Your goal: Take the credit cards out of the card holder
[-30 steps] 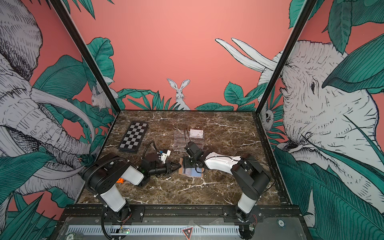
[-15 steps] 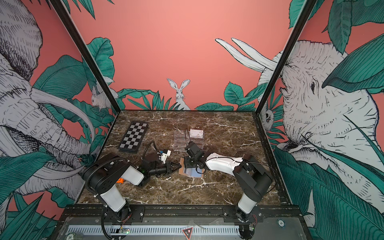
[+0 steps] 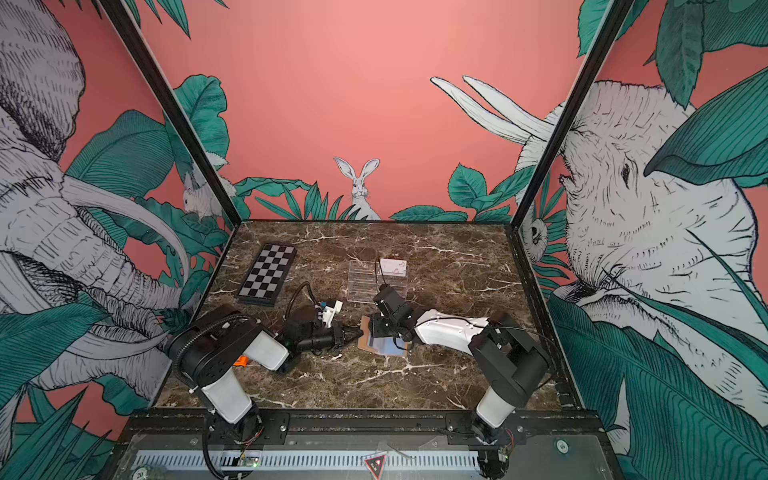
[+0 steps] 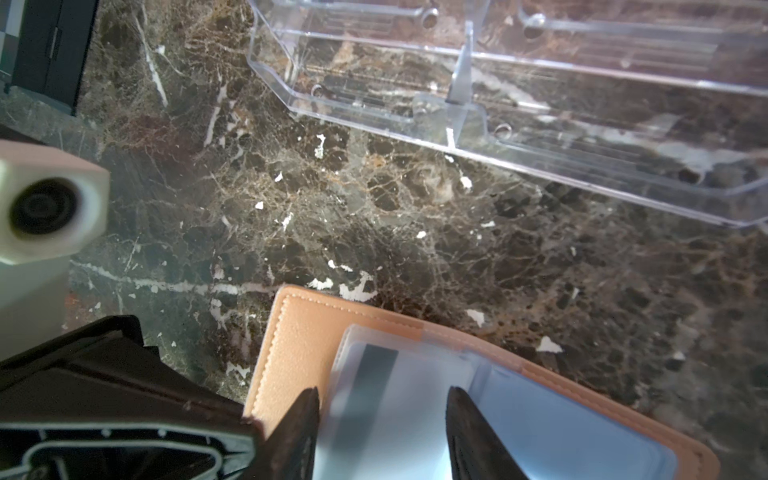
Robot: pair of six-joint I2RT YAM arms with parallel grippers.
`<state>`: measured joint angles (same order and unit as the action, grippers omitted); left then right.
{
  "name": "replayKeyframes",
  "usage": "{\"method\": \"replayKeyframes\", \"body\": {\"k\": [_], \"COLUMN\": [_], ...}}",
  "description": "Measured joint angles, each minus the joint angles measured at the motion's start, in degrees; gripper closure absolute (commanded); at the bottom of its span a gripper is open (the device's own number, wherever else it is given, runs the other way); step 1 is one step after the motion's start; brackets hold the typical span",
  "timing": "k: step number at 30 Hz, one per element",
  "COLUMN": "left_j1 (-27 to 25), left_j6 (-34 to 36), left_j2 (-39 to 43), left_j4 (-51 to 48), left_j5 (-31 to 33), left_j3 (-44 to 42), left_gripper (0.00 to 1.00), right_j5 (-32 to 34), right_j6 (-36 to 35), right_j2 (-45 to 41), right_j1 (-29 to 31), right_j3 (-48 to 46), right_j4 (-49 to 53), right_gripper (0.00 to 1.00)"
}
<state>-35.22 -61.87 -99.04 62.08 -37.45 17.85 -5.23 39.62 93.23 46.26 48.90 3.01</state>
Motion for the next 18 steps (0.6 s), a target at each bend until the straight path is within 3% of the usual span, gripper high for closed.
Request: {"method": "replayKeyframes", "body": {"k": [18], "left_j1": [0.0], "left_j6": [0.0], "left_j2": [-0.2], "left_j4": [0.1], "left_j5": [0.0], "left_j3": [0.0], "left_gripper": [1.00], "right_j5": [-1.2], "right_j6": [0.7], "right_j2": [-3.9], "right_j1": [-1.3], "right_j3": [-0.9], "right_j4": [-1.0], "right_gripper": [0.66]}}
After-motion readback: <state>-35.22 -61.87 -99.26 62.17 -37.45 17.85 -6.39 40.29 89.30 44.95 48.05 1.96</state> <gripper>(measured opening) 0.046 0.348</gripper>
